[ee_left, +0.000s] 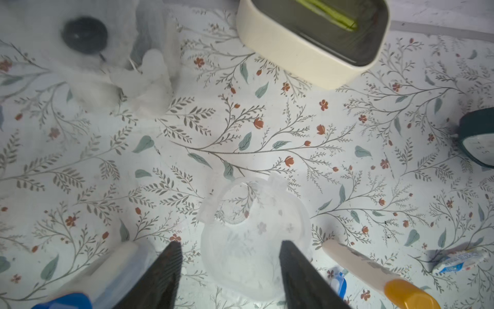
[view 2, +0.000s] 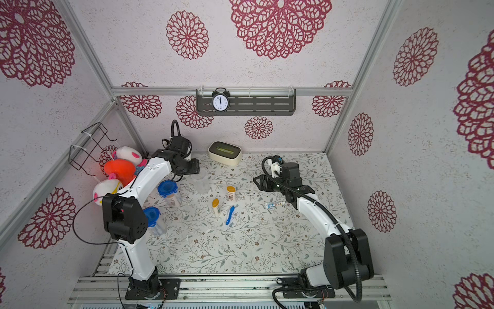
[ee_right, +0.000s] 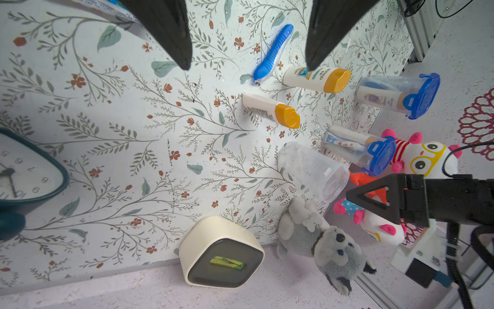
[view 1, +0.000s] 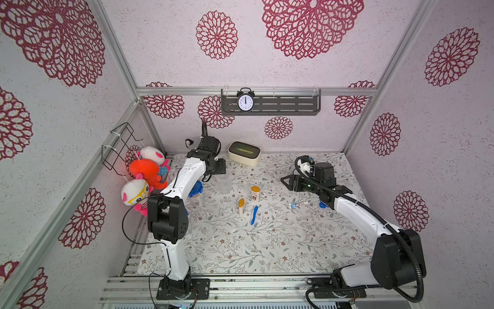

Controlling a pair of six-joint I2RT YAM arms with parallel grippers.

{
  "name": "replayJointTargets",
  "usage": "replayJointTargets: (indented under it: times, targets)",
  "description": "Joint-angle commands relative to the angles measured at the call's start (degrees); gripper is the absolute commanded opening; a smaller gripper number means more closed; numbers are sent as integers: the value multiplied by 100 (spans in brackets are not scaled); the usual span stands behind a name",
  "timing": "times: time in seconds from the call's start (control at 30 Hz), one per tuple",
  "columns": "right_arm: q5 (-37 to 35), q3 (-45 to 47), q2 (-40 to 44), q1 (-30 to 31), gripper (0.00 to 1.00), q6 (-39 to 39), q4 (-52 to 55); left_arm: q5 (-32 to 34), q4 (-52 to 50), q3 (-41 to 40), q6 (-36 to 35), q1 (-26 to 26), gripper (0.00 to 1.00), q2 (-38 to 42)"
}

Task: Pack away toiletry kits
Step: Pick up the container from the center of the board, then place the container at the center of the board.

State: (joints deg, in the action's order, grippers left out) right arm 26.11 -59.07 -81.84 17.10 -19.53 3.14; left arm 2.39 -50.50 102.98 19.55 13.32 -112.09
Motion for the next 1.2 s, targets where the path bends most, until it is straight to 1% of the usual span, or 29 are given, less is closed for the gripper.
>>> replayJointTargets:
  times: [0.0, 0.1, 0.23, 0.27, 0.33, 0.43, 0.47, 0.53, 0.67, 0.77, 0.93, 1.0, 1.17]
  targets:
    - [-46, -333, -177, 56, 67, 105, 64, 48, -248, 352, 49, -31, 57, -88]
    - [-22, -551, -352, 72, 67, 113, 132, 74, -312, 372, 30, -33, 56, -292]
    - [22, -825, -543, 91, 66, 246, 217, 71, -388, 381, -20, -41, 52, -483]
    - [71, -877, -588, 91, 66, 332, 239, 52, -404, 382, -42, -45, 49, -530]
    - [189, -976, -668, 98, 63, 564, 307, 33, -434, 400, -64, -47, 47, -614]
    - [349, -1021, -773, 166, 61, 1091, 304, -4, -483, 408, -133, -40, 42, -690]
    - [356, -1012, -812, 230, 61, 1313, 301, -41, -488, 400, -163, -48, 40, -710]
    - [360, -1081, -901, 400, 61, 1785, 388, -166, -529, 409, -225, -36, 31, -736]
    - [100, -1059, -1081, 878, 67, 2630, 316, -291, -710, 379, -378, 8, 16, -697]
    - [-97, -1057, -1237, 1106, 67, 3008, 165, -305, -911, 322, -520, 91, 7, -560]
    - [-296, -1393, -1604, 1288, 65, 3144, 283, -134, -1258, -75, -658, 287, 6, -104]
    - [-344, -1498, -1741, 1360, 66, 3221, 366, -69, -1374, -324, -663, 321, 7, 263]
    - [-455, -1589, -1950, 1436, 69, 3396, 330, -258, -1698, -829, -711, 446, 7, 739]
